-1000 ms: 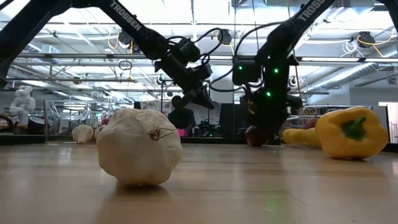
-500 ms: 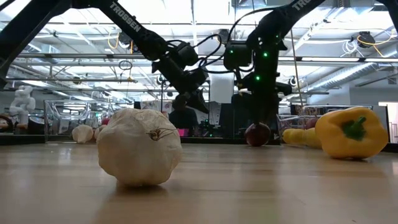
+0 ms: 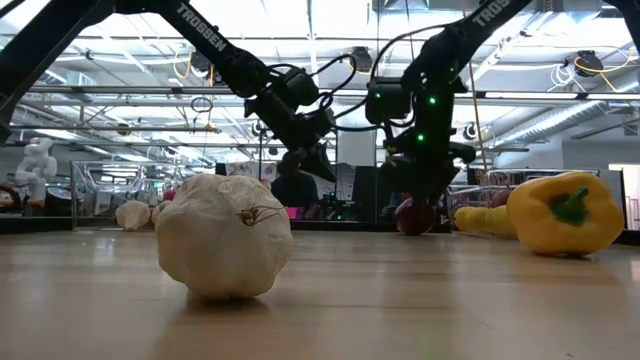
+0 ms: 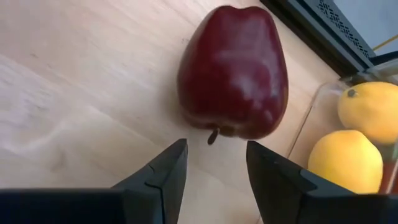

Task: Sort produce into baskets
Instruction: Put the apple into the right transparent bin

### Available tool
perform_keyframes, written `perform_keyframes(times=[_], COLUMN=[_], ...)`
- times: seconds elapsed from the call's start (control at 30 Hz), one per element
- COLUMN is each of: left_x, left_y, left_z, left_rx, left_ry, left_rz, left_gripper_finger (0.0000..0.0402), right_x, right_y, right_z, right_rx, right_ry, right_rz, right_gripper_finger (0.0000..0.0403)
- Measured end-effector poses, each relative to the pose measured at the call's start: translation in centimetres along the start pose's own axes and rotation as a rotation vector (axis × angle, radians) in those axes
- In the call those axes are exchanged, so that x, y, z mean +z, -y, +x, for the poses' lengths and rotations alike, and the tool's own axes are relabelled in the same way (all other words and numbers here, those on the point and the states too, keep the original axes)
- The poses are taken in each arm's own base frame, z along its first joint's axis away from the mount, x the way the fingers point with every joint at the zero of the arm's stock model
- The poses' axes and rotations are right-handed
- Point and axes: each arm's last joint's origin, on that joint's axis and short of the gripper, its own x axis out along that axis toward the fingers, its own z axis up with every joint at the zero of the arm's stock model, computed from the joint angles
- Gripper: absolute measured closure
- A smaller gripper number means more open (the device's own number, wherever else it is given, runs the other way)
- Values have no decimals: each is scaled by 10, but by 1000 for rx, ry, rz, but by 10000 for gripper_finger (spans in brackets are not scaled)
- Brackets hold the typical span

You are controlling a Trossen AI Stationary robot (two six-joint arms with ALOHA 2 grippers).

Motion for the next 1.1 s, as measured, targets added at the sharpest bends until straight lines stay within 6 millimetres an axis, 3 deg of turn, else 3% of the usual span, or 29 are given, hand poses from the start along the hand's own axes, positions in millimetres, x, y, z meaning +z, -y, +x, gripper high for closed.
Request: perform_keyframes(times=[0.67,1.1], left_x=[0,6], left_y=[1,4], left_z=[0,2], left_rx=[-9,-16], left_ry=[-4,4], left_rz=[-4,10], left_gripper_finger=[400,400], right_x=[2,7], right_y=[-5,-4], right_z=[20,22], right_rx=[-12,-2], right_ry=[-2,22], right_rz=[-32,-59], right_gripper_finger=[247,328])
